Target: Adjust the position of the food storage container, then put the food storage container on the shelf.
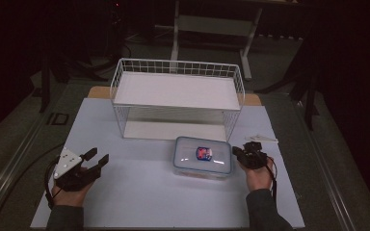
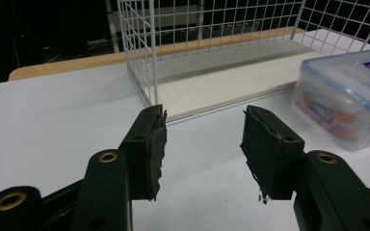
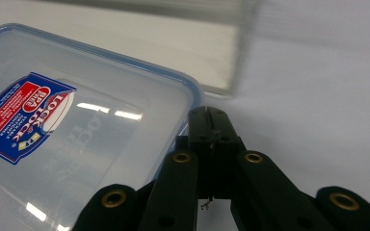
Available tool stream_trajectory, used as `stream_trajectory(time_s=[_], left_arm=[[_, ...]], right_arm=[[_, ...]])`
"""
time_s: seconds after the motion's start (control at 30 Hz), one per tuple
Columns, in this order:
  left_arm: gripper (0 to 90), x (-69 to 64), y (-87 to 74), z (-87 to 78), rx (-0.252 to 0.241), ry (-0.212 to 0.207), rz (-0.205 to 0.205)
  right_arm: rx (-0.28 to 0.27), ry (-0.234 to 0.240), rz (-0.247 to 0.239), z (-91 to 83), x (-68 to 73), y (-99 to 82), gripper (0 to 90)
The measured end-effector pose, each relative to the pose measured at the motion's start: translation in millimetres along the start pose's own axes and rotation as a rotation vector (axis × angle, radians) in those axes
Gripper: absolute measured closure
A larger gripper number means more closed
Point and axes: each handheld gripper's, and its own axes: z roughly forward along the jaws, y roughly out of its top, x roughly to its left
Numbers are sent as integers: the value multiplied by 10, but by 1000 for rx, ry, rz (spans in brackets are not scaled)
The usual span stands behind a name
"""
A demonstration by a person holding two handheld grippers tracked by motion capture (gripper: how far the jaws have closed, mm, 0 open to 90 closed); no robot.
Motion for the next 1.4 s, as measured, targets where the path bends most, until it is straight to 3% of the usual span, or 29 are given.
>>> stream_trajectory(time_s=[0.33, 0.5, 0.73, 1.0, 1.07, 1.4], left_arm=[[496, -24, 9, 59, 10, -15, 11], [494, -39, 14, 61, 9, -21, 12], [489, -37, -4, 104, 47, -23, 8], [479, -41, -8, 137, 67, -51, -33], [462, -58, 1, 180, 82, -87, -64], [410, -321, 154, 362, 116, -189, -19]], right_arm=[[2, 65, -63, 183, 363, 94, 900], [1, 79, -71, 227, 448, 114, 900], [6, 117, -116, 270, 559, 132, 898], [-24, 130, -92, 157, 501, 156, 698], [-34, 148, -98, 68, 476, 169, 614], [-25, 225, -108, -56, 462, 164, 432]])
